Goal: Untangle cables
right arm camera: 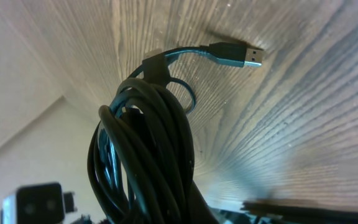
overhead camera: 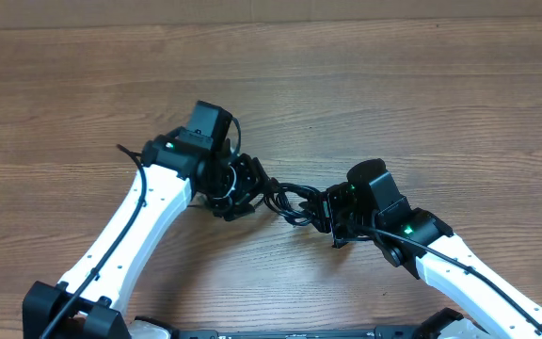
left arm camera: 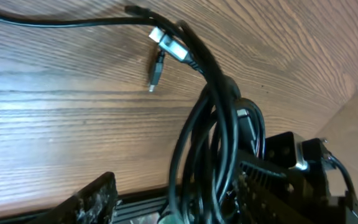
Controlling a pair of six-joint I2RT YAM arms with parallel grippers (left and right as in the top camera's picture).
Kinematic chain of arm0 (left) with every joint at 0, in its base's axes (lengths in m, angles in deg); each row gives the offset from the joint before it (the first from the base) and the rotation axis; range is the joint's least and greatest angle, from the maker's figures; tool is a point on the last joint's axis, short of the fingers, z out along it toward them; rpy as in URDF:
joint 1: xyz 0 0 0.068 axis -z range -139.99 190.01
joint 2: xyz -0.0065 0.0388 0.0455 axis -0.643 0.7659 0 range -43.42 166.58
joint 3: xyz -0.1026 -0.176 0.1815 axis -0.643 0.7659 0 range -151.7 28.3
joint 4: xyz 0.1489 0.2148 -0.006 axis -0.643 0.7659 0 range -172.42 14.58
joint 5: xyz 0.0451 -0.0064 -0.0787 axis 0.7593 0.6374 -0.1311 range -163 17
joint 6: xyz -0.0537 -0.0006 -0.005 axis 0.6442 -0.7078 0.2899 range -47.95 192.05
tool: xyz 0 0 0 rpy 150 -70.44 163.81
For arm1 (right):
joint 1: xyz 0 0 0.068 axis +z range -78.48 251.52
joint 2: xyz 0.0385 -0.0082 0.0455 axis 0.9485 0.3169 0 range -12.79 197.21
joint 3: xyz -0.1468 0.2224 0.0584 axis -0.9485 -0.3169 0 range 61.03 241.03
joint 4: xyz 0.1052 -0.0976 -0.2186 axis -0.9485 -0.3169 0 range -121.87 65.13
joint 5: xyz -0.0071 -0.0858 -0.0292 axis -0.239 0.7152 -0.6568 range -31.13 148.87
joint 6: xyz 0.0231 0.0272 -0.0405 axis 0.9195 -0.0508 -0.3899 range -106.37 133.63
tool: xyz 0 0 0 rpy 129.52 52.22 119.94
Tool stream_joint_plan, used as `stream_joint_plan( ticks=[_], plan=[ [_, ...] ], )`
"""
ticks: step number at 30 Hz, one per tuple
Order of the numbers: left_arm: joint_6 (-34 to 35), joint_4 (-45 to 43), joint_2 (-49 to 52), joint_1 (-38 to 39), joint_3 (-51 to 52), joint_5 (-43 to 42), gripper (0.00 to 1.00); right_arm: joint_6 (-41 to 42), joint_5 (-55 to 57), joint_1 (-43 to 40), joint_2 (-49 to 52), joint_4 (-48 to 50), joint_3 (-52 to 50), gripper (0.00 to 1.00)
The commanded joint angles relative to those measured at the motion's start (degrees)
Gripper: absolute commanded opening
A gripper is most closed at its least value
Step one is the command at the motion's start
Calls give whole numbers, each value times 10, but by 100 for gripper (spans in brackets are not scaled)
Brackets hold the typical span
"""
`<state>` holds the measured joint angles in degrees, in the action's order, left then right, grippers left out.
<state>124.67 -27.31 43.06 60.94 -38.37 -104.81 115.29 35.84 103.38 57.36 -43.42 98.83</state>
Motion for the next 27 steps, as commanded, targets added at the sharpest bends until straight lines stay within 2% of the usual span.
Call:
stream_joint_plan(
  ticks=[1, 5, 8, 10, 12, 14, 18, 20, 21, 22, 23, 25, 27],
  plan=[
    [18, -16, 2, 14, 12, -12, 61, -109, 5, -1, 1, 19, -1, 4],
    [16, -21, 4, 24, 14, 8, 58, -294, 8, -1, 1, 82, -1, 4],
    [13, -21, 4, 22, 14, 9, 56, -302, 44, -1, 1, 93, -1, 4],
    [-7, -24, 4, 16, 14, 8, 65, -321, 80, -1, 1, 93, -1, 4],
    [-55, -42, 4, 7, 13, 4, 84, -365, 113, -1, 1, 93, -1, 4],
    [-99, -57, 1, -8, 9, -13, 100, -397, 129, -1, 1, 93, -1, 4],
    [-148, -59, -14, -31, 2, 0, 99, -450, 134, -1, 1, 97, -1, 4],
    [-149, -42, -19, -33, 2, 29, 99, -461, 134, -1, 1, 100, -1, 4],
    [-149, -31, -19, -33, 2, 42, 88, -463, 135, -1, 1, 102, -1, 4],
    [-148, -16, -18, -31, 2, 52, 82, -463, 136, -1, 1, 104, -1, 4],
    [-147, -2, -17, -27, 6, 56, 81, -463, 136, -1, 1, 110, -1, 4],
    [-147, 3, -17, -18, 14, 57, 82, -462, 136, -1, 1, 115, -1, 4],
    [-146, -2, -17, -9, 24, 63, 88, -462, 135, -1, 1, 119, -1, 4]
  ],
)
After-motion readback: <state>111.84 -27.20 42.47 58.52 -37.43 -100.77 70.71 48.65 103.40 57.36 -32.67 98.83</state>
